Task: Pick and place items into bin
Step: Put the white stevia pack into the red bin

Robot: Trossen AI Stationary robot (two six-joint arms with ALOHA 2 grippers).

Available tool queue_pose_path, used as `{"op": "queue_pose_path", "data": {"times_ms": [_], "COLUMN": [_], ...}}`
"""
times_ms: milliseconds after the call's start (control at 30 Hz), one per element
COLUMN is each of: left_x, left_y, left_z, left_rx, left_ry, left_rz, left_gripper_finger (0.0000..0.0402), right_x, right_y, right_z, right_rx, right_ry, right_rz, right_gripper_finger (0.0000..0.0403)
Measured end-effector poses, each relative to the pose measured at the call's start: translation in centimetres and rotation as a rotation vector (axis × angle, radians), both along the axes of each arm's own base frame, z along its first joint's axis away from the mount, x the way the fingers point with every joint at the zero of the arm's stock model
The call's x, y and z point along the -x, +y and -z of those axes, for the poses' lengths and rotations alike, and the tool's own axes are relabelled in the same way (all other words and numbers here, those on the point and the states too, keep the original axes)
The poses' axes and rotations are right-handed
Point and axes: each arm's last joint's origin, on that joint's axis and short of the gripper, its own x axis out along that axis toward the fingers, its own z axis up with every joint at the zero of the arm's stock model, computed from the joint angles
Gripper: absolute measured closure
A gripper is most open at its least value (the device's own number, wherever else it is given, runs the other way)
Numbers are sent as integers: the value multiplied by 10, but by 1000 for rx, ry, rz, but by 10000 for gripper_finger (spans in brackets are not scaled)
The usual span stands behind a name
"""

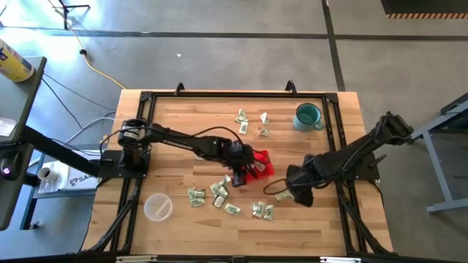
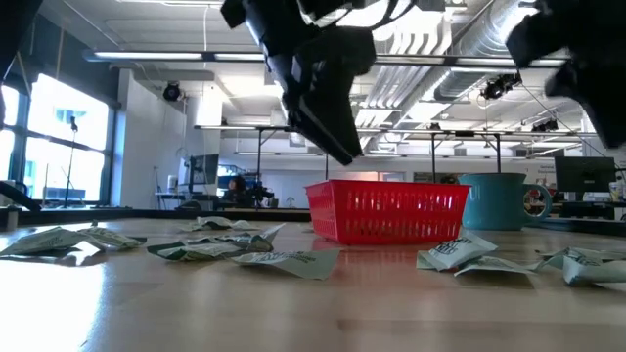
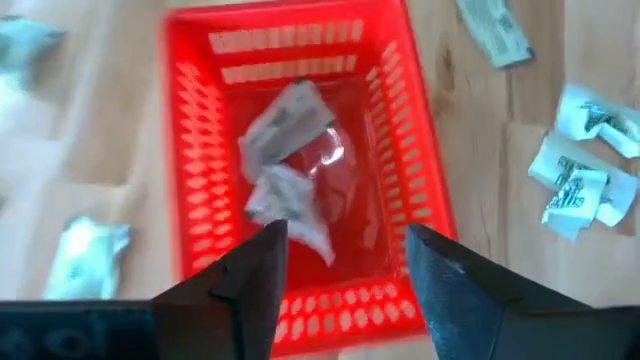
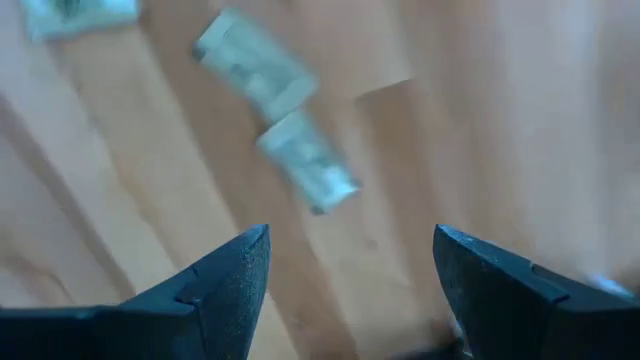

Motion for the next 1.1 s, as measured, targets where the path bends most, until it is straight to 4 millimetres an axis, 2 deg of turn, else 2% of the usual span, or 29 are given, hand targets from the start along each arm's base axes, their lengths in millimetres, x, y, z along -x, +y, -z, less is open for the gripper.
{"op": "queue_pose_path", "data": {"times_ms": [133,333,567,733,900,1100], "left_x": [13,33,48,50,51,50], "left_y": [6,10,11,11,12,26], "left_z": [-17,-33,-37,-35,-35,-35], "left_rx": [-50,-146,-127,-120,-113,-96], "left_ry": [18,84,175,204,205,206], "left_rz": [-55,-130,-192,-215,-232,-276], "left_gripper_finger": [169,189,204,209,209,216], "right_x": [7,14,23,28,33,35], "right_y": [7,11,5,0,-2,-4], "right_z": [28,51,82,91,96,100], "right_rx": [-52,-16,-18,30,22,19], "right_ry": [-15,-89,-140,-148,-126,-135], "right_rz": [13,-48,-123,-130,-58,48], "right_gripper_finger": [131,131,131,134,179,277]}}
